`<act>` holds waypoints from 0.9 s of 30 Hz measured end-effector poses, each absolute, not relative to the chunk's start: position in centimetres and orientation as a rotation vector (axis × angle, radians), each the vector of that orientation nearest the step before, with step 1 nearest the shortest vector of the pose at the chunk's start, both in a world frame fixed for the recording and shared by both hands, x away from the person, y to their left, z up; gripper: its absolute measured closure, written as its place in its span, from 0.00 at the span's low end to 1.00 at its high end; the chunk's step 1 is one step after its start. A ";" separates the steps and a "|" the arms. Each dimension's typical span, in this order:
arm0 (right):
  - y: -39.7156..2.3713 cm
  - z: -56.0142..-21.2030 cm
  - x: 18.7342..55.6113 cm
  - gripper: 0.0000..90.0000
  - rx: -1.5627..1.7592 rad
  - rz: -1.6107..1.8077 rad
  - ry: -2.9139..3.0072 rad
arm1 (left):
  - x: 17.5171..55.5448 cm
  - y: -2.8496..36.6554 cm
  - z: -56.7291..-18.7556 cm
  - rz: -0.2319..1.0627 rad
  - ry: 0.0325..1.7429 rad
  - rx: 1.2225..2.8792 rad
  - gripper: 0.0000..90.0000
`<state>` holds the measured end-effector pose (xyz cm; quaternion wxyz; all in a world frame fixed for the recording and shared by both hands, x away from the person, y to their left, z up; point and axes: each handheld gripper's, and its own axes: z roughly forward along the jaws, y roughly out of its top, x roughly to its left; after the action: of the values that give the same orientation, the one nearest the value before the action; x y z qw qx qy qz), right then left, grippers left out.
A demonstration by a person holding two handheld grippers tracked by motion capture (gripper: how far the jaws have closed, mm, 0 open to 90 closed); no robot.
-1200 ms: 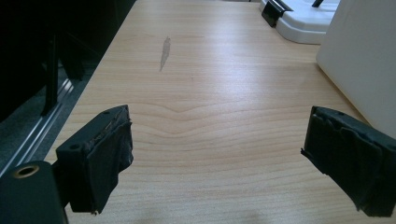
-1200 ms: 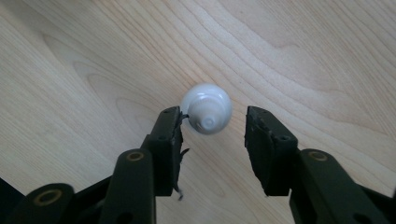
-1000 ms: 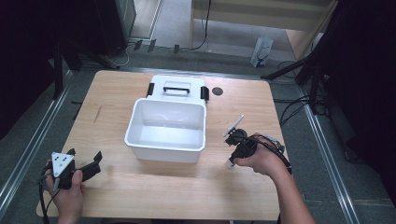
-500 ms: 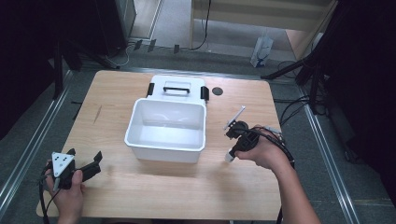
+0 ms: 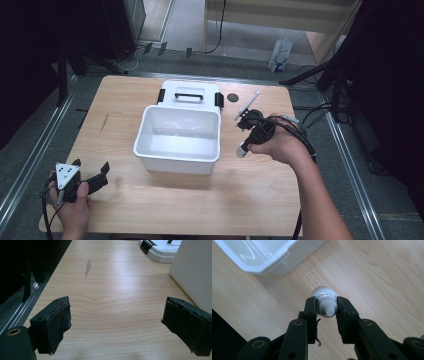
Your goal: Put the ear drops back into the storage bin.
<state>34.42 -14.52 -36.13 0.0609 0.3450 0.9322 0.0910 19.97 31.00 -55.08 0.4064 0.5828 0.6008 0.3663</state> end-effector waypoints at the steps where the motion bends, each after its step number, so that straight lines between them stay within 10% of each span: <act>1: -14.3 -35.7 34.5 0.80 1.032 0.281 2.817 | 20.0 31.0 -55.1 0.924 1.516 1.469 0.10; 27: -6.3 -31.9 35.0 0.80 0.770 0.326 2.846 | 20.0 31.0 -55.1 0.920 1.516 1.470 0.10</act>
<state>34.98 -6.25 -31.85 0.0873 0.2587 0.9558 0.1094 20.02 31.04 -55.08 0.4070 0.5830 0.6012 0.3647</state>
